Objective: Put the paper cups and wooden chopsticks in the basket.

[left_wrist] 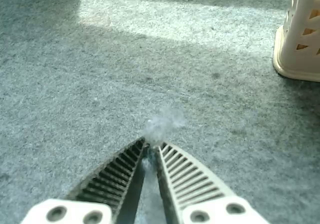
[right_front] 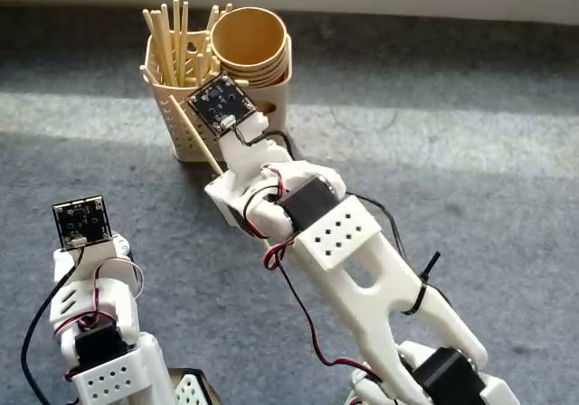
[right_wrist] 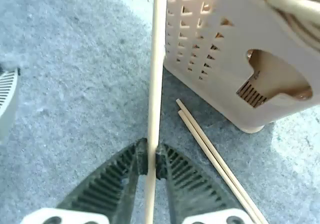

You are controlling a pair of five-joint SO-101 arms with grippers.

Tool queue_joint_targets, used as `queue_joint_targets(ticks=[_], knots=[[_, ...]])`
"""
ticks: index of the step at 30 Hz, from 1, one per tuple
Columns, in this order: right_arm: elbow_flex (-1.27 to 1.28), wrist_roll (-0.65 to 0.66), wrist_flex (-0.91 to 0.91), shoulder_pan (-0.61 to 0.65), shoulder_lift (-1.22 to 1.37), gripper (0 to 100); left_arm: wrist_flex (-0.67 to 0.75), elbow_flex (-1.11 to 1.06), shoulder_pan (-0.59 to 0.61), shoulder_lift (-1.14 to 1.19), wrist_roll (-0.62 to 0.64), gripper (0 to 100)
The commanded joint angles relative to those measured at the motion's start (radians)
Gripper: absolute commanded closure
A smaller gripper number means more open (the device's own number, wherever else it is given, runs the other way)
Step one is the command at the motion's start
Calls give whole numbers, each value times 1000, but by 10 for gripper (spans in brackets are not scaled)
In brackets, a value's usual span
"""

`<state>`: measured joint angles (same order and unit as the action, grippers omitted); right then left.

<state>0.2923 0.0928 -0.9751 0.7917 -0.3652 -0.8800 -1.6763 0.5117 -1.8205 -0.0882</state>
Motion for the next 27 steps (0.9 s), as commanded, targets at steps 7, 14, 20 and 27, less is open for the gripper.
queue_joint_targets(ticks=[7,14,20,27], knots=[[-7,-3,260,54,-156,994,18,-19,-16,-15,-9,983],[-7,-3,506,51,-166,994,18,-19,-16,-15,-9,983],[-5,-3,702,50,-163,994,18,-19,-16,-15,-9,983],[-4,-3,839,48,-160,994,18,-19,-16,-15,-9,983]])
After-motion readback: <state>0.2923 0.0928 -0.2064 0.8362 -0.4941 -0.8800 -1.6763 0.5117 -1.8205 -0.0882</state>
